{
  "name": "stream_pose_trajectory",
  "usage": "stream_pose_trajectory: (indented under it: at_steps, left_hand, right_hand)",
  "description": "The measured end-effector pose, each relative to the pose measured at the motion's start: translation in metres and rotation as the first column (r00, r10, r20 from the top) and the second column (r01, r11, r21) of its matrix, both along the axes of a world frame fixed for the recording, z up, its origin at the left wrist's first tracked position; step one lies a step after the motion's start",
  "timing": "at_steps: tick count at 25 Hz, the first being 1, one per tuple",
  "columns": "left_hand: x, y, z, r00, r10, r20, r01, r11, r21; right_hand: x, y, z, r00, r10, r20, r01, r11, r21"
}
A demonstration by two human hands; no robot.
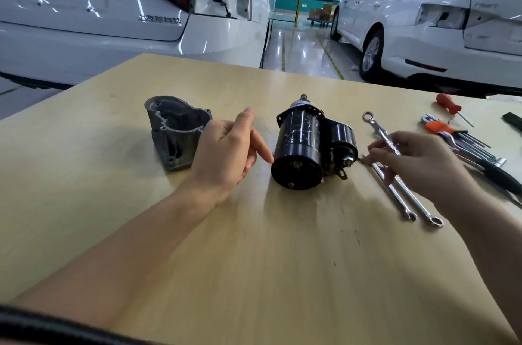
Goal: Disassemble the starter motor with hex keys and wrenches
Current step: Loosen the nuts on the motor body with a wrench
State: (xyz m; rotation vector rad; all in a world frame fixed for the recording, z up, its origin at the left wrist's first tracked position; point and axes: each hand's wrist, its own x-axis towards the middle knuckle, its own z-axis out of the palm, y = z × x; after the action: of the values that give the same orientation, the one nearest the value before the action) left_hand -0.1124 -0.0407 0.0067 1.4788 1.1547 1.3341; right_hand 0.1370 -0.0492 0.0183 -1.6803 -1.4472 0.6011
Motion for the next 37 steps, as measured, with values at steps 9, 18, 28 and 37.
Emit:
stream_pose_trajectory:
  at_steps: [9, 18, 28, 37]
  left_hand:
    - [-0.003, 0.004, -0.002, 0.999, 0.034, -0.015, -0.034, 0.999, -0.013]
    - [-0.004, 0.005, -0.007, 0.998, 0.016, -0.055, -0.019, 0.998, -0.052]
    - [0.011, 0.007, -0.016, 0.991, -0.132, 0.015, 0.133, 0.985, -0.114]
    - [0.007, 0.011, -0.019, 0.984, -0.178, 0.019, 0.179, 0.981, -0.079]
  right_hand:
    - [0.004, 0.007, -0.007, 0.985, 0.008, 0.175, 0.028, 0.979, -0.201]
    - [0.007, 0.002, -0.004, 0.982, -0.058, 0.18, 0.084, 0.987, -0.139]
    - [-0.025, -0.009, -0.005, 0.973, 0.158, -0.167, -0.211, 0.905, -0.369]
    - [-0.04, -0.002, -0.023, 0.951, 0.017, -0.308, -0.094, 0.967, -0.236]
